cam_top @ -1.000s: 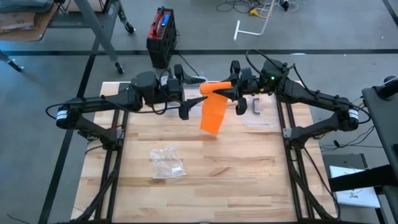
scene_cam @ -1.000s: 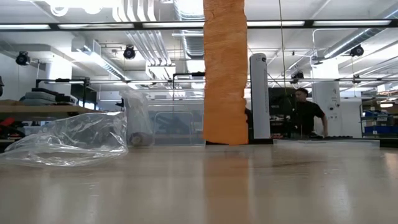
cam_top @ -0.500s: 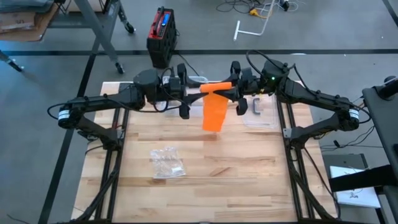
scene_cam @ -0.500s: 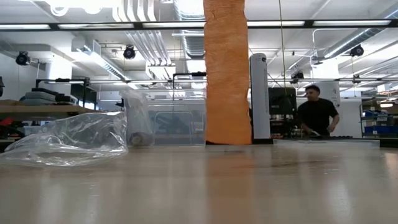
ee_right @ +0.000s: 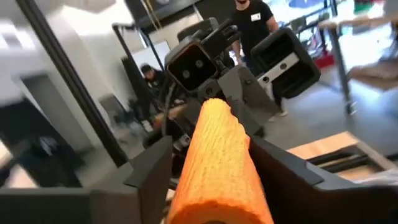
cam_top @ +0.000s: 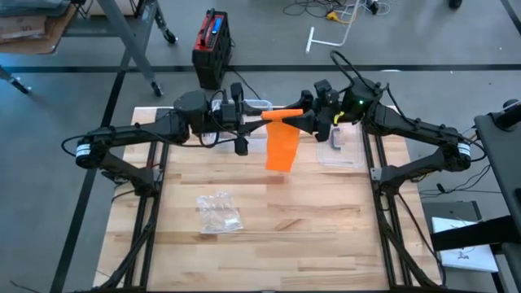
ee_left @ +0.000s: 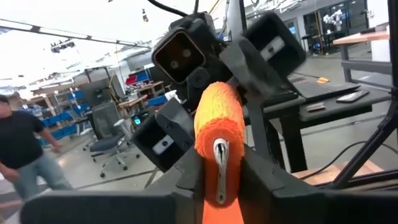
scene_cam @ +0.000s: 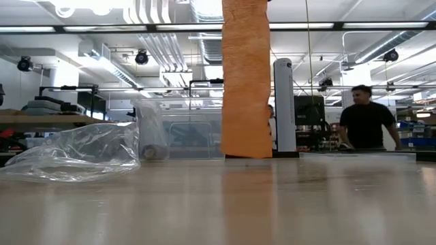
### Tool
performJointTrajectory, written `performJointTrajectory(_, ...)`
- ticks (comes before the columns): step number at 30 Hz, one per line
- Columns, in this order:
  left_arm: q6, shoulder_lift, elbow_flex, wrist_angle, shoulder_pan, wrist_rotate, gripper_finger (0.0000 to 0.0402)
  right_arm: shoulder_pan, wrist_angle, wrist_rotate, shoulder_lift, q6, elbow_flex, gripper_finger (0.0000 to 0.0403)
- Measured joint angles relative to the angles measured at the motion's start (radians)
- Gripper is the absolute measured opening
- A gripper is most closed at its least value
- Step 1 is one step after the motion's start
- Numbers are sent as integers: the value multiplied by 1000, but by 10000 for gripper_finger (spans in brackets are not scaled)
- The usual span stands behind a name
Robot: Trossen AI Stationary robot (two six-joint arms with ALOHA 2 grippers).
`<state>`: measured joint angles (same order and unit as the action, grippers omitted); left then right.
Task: Roll bandage
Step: Roll the orange bandage
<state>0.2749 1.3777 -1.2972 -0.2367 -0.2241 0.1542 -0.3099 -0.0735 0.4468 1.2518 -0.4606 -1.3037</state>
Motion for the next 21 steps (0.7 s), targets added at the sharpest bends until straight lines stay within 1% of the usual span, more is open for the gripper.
performJointTrajectory(2, 19, 0, 0, 1, 1, -3, 67, 0, -10, 2, 0, -81, 0, 228)
performJointTrajectory(4, 49, 0, 0, 9, 2, -4, 66, 0, -12, 1, -1, -142, 0, 245)
performJointTrajectory(6, 74, -1, 0, 24, 2, -4, 55, 0, -5, 1, -1, -179, 0, 258)
performJointTrajectory(9, 83, -4, 0, 31, 2, 10, 37, 0, 9, 2, -6, -185, 0, 271)
performJointTrajectory(12, 91, -6, 0, 33, 2, 18, 33, 1, 15, 6, -9, -192, 0, 279)
performJointTrajectory(15, 110, -6, 0, 34, 2, 17, 45, 1, 15, 2, -12, -225, 0, 281)
performJointTrajectory(18, 116, -6, 0, 27, 2, 16, 54, 1, 8, -2, -10, -238, 0, 279)
performJointTrajectory(21, 115, -6, 0, 20, 2, 12, 52, 0, 8, -4, -9, -218, 0, 275)
